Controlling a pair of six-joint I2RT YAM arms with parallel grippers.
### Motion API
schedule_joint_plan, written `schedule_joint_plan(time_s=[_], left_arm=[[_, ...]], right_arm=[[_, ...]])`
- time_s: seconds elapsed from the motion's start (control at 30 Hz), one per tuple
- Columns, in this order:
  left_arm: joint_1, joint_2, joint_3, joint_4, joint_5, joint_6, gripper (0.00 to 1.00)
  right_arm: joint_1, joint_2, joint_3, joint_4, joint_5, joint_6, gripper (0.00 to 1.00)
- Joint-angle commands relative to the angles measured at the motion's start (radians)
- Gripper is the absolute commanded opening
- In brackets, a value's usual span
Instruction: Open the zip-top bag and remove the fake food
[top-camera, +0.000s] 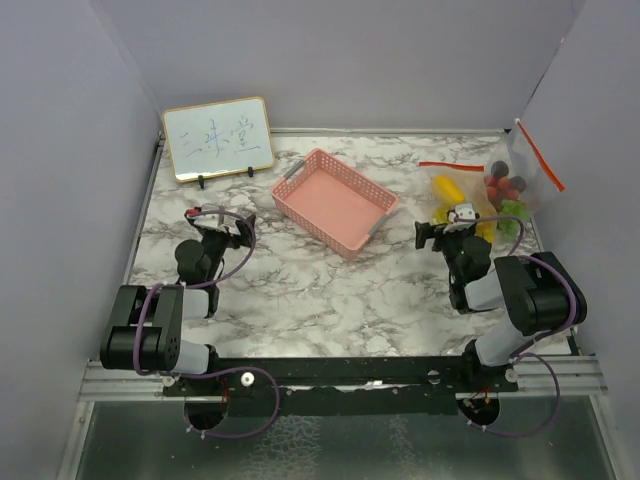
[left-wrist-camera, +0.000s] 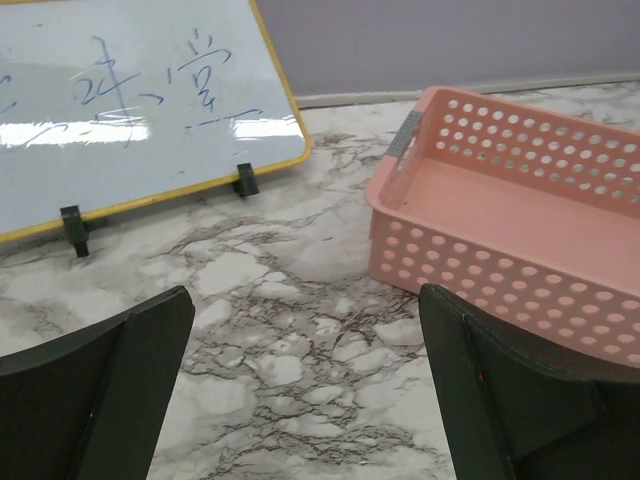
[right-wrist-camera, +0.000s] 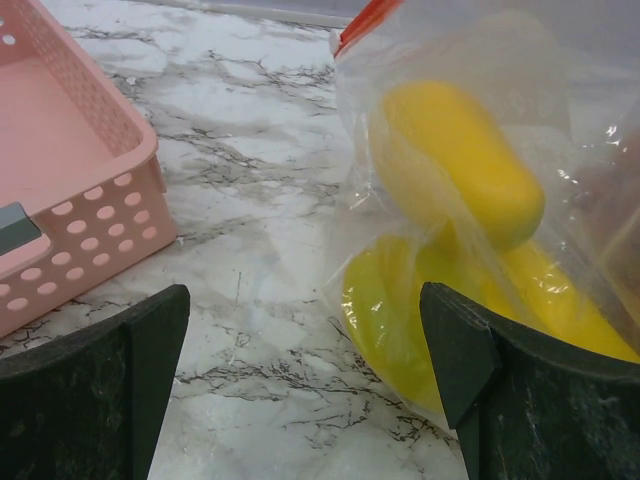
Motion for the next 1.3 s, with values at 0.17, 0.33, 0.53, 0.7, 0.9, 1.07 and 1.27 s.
schedule_joint_plan(time_s=[0.17, 0.33, 0.53, 0.7, 0.9, 1.07, 1.27], left_arm=[[0.001, 0.062, -0.060, 0.326, 0.064, -0.425, 0.99], [-0.007, -0.036, 0.118, -0.235, 0.096, -0.487, 0.99], [-0.040, -0.115, 0.161, -0.390, -0.025, -0.451, 0.99], [-0.046, -0.099, 0.180, -0.448, -0.068, -0.470, 0.99], [-0.046, -0.072, 0.191, -0.467, -0.039, -0.482, 0.99], [-0.048, -0.054, 0.206, -0.466, -0.004, -0.522, 0.93], [-0.053, -0.054, 0.196, -0.455, 0.033, -0.553, 0.86]], right_arm=[[0.002, -0.244, 0.018, -0.222, -0.098, -0.025, 0.99], [0.002, -0.503, 0.193, -0.626, -0.137, 0.117, 0.99], [0.002, -0.474, 0.534, -1.040, -0.116, 0.120, 0.99], [0.001, -0.430, 0.727, -1.282, 0.363, 0.321, 0.99], [-0.014, -0.344, 0.826, -1.332, 0.398, 0.166, 1.00], [-0.041, -0.209, 0.910, -1.417, 0.278, 0.165, 0.88], [-0.059, -0.119, 0.910, -1.452, 0.183, 0.200, 0.53]])
